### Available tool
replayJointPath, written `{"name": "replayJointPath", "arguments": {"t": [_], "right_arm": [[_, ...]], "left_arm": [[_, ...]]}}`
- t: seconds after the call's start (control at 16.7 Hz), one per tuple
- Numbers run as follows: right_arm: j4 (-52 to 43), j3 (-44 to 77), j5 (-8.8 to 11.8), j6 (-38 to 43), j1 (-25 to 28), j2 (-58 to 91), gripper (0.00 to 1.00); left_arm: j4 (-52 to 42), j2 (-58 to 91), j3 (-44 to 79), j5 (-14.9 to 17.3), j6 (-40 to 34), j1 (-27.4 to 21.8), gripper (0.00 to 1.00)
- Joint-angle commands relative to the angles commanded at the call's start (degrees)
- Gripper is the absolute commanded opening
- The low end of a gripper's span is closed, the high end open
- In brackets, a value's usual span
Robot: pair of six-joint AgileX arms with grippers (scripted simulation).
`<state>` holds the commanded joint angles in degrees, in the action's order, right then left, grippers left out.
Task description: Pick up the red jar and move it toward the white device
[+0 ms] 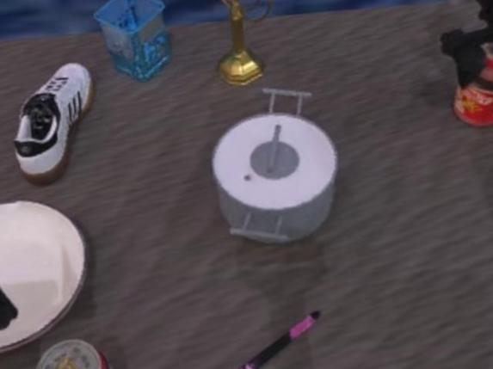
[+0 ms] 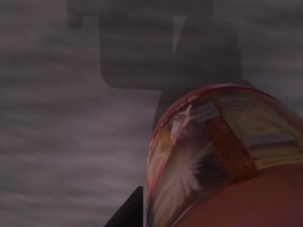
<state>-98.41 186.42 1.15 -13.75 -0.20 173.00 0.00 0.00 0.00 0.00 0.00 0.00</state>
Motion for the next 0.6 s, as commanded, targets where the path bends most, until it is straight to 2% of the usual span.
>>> {"name": "replayJointPath", "arguments": {"t": [0.3,0.6], "right_arm": [[0.83,-1.93,0.03,0.16,0.05,-1.84,0.0],[5.93,-16.93,0.16,0.19,0.26,-13.28,0.0]], "left_arm": [[0.0,0.0,0.0,0.0,0.0,0.0,1.0],[0.0,0.0,0.0,0.0,0.0,0.0,1.0]]}}
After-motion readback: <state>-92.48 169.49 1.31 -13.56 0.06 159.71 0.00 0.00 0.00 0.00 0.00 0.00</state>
